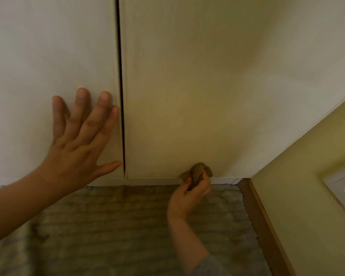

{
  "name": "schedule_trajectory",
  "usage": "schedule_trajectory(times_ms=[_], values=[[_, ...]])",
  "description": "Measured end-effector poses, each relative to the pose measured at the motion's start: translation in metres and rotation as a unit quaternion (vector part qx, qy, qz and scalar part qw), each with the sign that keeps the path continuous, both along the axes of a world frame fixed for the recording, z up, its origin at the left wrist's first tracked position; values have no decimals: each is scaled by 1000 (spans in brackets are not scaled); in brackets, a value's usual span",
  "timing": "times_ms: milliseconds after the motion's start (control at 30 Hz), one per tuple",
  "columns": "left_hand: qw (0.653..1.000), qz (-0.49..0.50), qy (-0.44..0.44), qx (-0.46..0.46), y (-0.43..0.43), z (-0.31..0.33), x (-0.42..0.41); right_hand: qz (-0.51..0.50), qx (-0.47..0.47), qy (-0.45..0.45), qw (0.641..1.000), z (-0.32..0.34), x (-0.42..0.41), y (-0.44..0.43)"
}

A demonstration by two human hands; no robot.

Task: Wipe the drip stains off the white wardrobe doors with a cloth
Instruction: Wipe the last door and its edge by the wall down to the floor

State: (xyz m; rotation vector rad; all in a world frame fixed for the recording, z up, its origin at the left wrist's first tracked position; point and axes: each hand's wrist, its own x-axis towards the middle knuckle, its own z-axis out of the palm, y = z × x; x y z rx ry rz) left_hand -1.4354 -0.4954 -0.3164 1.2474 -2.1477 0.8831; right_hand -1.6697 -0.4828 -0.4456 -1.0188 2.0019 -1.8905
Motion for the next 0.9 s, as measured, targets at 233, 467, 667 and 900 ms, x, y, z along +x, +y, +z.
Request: schedule_trajectory(times_ms=[233, 467, 667, 900], values=[[998, -53, -34, 9, 7, -3, 21, 47, -5, 18, 999, -4, 68, 12], [993, -93, -73, 25, 14, -11, 66, 152, -39, 84, 984, -7, 103, 24], [992, -72, -96, 29, 13, -16, 74, 251, -24, 181, 951, -6, 96, 19], [994, -36, -97, 18, 13, -27, 67, 238, 6, 237, 942, -6, 46, 11]])
